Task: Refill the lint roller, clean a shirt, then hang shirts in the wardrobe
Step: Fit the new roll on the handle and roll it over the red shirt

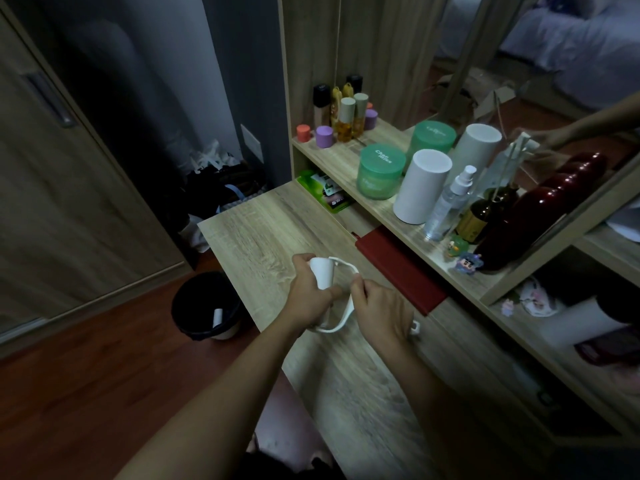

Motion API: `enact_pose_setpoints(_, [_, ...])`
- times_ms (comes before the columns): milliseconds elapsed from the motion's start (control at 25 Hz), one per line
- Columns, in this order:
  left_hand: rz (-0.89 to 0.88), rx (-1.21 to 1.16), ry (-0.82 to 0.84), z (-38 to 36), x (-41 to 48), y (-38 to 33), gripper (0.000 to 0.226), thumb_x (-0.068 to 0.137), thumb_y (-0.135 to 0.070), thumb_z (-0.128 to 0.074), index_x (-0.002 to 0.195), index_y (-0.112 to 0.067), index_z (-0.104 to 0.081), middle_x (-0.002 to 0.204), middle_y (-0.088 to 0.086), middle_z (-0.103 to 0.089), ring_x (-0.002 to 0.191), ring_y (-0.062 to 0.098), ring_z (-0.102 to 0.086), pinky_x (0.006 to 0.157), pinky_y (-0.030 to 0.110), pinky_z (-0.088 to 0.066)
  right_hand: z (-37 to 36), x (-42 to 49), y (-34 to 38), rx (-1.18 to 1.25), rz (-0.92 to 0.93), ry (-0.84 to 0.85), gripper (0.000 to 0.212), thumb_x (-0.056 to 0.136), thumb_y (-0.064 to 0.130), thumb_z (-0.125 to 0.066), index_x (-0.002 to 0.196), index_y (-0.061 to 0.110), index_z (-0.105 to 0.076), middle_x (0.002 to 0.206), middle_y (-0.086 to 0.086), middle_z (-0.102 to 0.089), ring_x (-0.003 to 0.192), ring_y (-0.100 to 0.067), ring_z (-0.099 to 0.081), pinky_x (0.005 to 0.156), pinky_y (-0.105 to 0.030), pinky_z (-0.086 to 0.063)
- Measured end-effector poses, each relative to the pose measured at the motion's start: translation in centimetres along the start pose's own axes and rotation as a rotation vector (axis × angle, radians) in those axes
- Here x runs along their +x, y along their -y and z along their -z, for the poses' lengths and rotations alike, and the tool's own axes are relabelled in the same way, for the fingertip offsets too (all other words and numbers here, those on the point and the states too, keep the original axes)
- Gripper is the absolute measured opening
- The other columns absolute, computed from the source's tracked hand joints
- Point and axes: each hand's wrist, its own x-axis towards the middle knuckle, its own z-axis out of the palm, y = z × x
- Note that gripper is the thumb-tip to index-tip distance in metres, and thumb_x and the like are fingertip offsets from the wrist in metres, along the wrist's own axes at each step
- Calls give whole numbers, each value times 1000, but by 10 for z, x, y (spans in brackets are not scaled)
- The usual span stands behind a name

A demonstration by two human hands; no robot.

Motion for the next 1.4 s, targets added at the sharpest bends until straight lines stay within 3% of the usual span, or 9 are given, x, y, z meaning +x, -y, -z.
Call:
enact_pose_setpoints(200, [-72,69,-11,2,-3,-1,54,76,-12,-70,108,-13,-26,85,-4,-44,72,11,-51,57,27,-46,-2,-1,4,28,-36,24,48,97,41,-31,81,12,-65,79,-8,-69,73,-26,-61,59,-30,-32])
enact_pose_setpoints(400, [-45,52,-5,3,-4,1,54,74,-12,-70,107,-11,-27,84,0,-46,72,21,-56,64,41,-52,-5,-7,2,52,-47,4,48,96,42,-32,79,13,-66,77,-7,-69,73,-25,-61,59,-30,-35])
enact_pose_setpoints(720, [-27,65,10,3,-6,6,53,71,-15,-69,105,-14,-28,89,9,-50,74,29,-60,62,46,-55,-1,-12,2,39,-76,18,49,96,43,-32,79,13,-66,77,-7,-69,67,-20,-55,59,-29,-32])
enact_pose_setpoints(1000, [-54,165,6,1,-5,9,44,73,-12,-66,99,-13,-31,80,7,-51,62,20,-53,49,32,-45,1,-17,3,50,-95,8,47,96,42,-34,83,13,-68,84,-9,-71,81,-28,-63,61,-29,-30])
enact_pose_setpoints(1240, [-115,221,18,-3,-5,10,44,73,-17,-67,97,-16,-29,76,2,-50,59,19,-53,46,27,-42,2,-18,2,37,-59,10,47,96,42,-35,77,12,-65,77,-8,-70,71,-25,-61,59,-29,-31])
enact_pose_setpoints(1400, [-133,211,-6,-4,-6,1,50,75,-17,-67,106,-15,-28,84,-1,-47,69,17,-54,51,27,-44,7,-11,-4,112,51,-6,46,96,40,-34,68,13,-60,59,-3,-59,54,-17,-49,53,-29,-28])
